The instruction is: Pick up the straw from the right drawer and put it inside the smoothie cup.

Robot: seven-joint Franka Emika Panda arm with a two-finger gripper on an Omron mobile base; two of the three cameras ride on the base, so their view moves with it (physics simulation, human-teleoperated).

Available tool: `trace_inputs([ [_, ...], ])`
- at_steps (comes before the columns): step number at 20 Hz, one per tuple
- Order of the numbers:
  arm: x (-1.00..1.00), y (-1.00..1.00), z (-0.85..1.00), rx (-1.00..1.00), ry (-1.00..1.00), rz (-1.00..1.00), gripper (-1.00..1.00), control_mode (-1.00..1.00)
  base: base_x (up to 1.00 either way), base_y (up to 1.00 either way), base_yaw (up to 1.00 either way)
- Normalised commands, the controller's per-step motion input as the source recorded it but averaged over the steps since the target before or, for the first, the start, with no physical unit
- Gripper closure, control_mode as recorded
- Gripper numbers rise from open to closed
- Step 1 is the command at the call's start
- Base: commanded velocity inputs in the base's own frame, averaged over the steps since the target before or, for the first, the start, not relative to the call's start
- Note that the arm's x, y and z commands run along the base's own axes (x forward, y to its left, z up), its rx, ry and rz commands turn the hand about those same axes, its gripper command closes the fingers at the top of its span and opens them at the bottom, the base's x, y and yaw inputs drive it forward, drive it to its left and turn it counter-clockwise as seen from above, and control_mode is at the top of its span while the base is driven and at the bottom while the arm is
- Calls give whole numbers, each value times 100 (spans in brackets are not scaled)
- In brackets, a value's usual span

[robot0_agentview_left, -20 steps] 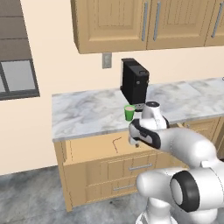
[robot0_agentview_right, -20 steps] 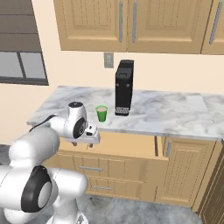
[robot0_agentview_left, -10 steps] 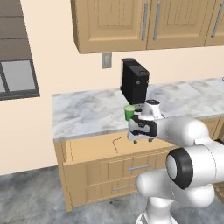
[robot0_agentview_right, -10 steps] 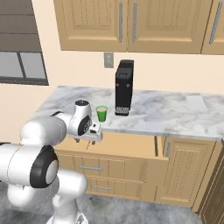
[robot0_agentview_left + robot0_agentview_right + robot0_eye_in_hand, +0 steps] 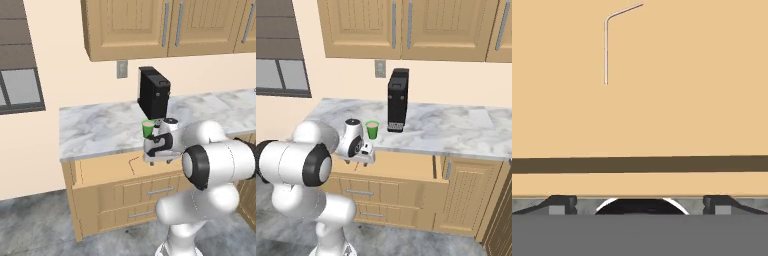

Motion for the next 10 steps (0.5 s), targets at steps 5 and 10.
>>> trace_inputs([
  [5, 37, 0, -33, 0, 0, 0, -100, -100, 0, 0, 0],
  [10, 37, 0, -33, 0, 0, 0, -100, -100, 0, 0, 0],
])
